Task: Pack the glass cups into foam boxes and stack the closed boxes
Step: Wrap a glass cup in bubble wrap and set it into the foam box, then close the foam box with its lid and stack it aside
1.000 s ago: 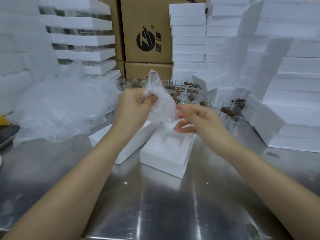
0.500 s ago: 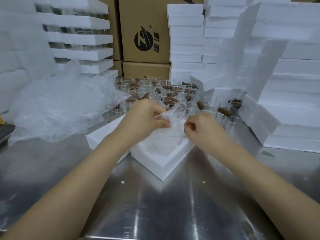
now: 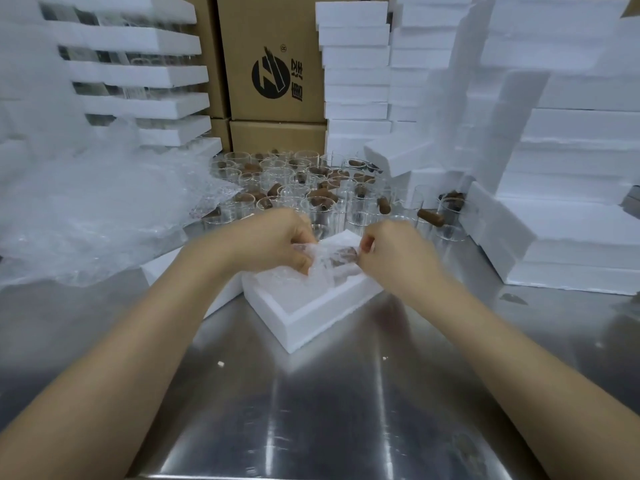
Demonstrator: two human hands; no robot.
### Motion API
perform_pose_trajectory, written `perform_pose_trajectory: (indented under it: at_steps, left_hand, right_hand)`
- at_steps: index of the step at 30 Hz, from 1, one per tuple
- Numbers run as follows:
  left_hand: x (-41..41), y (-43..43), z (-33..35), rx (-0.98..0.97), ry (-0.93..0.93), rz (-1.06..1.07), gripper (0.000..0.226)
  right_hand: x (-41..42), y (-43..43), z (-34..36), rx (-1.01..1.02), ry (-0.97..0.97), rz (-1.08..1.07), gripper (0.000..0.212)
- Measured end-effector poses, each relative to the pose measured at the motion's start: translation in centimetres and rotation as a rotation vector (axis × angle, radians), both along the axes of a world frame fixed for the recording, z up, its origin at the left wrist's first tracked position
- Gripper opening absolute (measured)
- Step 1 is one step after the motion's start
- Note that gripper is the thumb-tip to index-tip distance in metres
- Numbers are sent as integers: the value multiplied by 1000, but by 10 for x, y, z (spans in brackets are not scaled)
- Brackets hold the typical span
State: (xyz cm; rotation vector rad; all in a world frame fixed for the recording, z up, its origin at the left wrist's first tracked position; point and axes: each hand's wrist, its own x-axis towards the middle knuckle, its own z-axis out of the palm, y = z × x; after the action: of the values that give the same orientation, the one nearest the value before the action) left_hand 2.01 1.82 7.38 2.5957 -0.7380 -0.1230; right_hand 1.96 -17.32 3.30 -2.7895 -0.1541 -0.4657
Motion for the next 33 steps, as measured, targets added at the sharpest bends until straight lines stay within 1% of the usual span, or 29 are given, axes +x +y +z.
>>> perform_pose_trajectory:
  at_steps: [3, 5, 8, 9, 11, 12, 13, 15, 17, 19, 23, 24, 26, 27, 28, 29, 30, 31, 32, 33]
  left_hand:
    - [3, -10, -1, 128, -73, 10, 8]
    - [1, -7, -3, 120, -124, 39, 17]
    - [-4, 12, -8, -10, -199, 67, 34]
    - [-6, 18, -9, -63, -237, 69, 35]
    - [-6, 22, -8, -136, -332, 65, 29]
    - [-7, 22, -7, -162, -342, 49, 27]
    - [-8, 20, -7, -169, -307, 29, 32]
    - [-10, 16, -10, -148, -172, -15, 52]
    - [-10, 13, -15, -155, -114, -39, 61]
    - [-7, 10, -17, -136, -136, -30, 63]
    - [-9, 7, -19, 47, -280, -52, 61]
    - [-10, 6, -19, 28, -262, -57, 63]
    - [-11, 7, -16, -155, -181, -26, 62]
    - [-10, 11, -16, -222, -214, 30, 56]
    - [-7, 17, -15, -200, -320, 135, 48]
    - [-4, 24, -15, -67, -445, 275, 41]
    - [-2, 32, -15, 112, -506, 402, 38]
    - [0, 38, -15, 278, -468, 486, 40]
    - [2, 42, -15, 390, -370, 522, 43]
    - [3, 45, -17, 421, -276, 518, 45]
  right_hand:
    - [2, -4, 2, 0, 33, -12, 4]
    - [3, -7, 4, -2, 42, -21, 5]
    - [4, -11, 6, -33, 59, -42, 12]
    - [3, -12, 6, -46, 56, -52, 12]
    - [2, -14, 8, -44, 64, -51, 11]
    - [2, -16, 9, -24, 85, -37, 12]
    - [2, -18, 11, 3, 111, -15, 15]
    - [3, -23, 16, 55, 152, 30, 19]
    - [4, -27, 19, 95, 182, 49, 17]
    - [4, -30, 19, 120, 210, 51, 13]
    - [6, -31, 19, 131, 248, 44, 10]
    - [6, -32, 20, 144, 264, 45, 10]
    - [7, -33, 20, 189, 311, 39, 11]
    - [7, -34, 21, 209, 333, 33, 11]
    - [8, -34, 21, 225, 349, 30, 11]
    - [9, -34, 21, 241, 362, 32, 11]
    - [10, -36, 22, 263, 379, 39, 11]
    - [10, -39, 22, 293, 405, 49, 12]
    - [10, -41, 23, 326, 439, 62, 14]
    - [9, -43, 23, 355, 475, 75, 16]
